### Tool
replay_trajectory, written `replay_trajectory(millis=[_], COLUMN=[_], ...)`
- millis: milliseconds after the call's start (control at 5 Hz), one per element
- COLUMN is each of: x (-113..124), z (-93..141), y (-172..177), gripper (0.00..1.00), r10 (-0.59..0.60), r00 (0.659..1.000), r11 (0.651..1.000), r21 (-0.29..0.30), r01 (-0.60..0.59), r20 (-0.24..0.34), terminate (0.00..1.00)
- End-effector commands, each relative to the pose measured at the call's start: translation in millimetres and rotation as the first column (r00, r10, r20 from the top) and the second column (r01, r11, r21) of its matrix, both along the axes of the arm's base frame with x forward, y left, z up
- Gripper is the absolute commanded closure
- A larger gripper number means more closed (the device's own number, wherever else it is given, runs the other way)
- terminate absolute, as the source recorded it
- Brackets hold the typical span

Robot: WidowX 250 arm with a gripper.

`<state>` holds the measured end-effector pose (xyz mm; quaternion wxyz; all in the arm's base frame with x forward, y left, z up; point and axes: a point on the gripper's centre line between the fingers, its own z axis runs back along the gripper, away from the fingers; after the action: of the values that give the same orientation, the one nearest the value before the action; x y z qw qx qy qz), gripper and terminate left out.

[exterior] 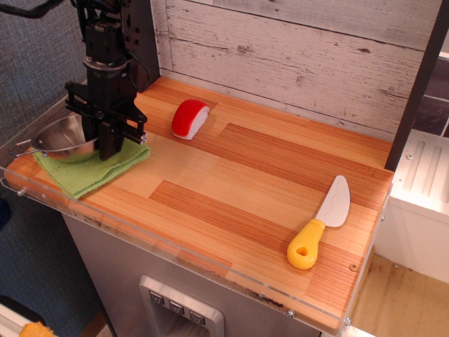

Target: Place the pot on the green cloth.

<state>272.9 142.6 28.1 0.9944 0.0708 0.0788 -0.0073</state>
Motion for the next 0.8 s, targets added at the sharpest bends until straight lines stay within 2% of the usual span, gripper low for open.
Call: replay_trajectory(millis=[0,200,400,600], x=[-16,-22,-21,-16], z=[40,62,74,75], y=[-5,-21,-51,-81], gripper=[0.00,0.00,0.00,0.00], r10=[-0.017,-0.029,-0.089,-0.149], r00=[0.994,0.985,0.973,0.962], r11=[0.996,0.993,0.986,0.977], r21=[-0.087,-0.109,-0.116,-0.119], r01=[0.027,0.048,0.116,0.179], r20=[0.112,0.172,0.213,0.228], terminate=[0.00,0.00,0.00,0.00])
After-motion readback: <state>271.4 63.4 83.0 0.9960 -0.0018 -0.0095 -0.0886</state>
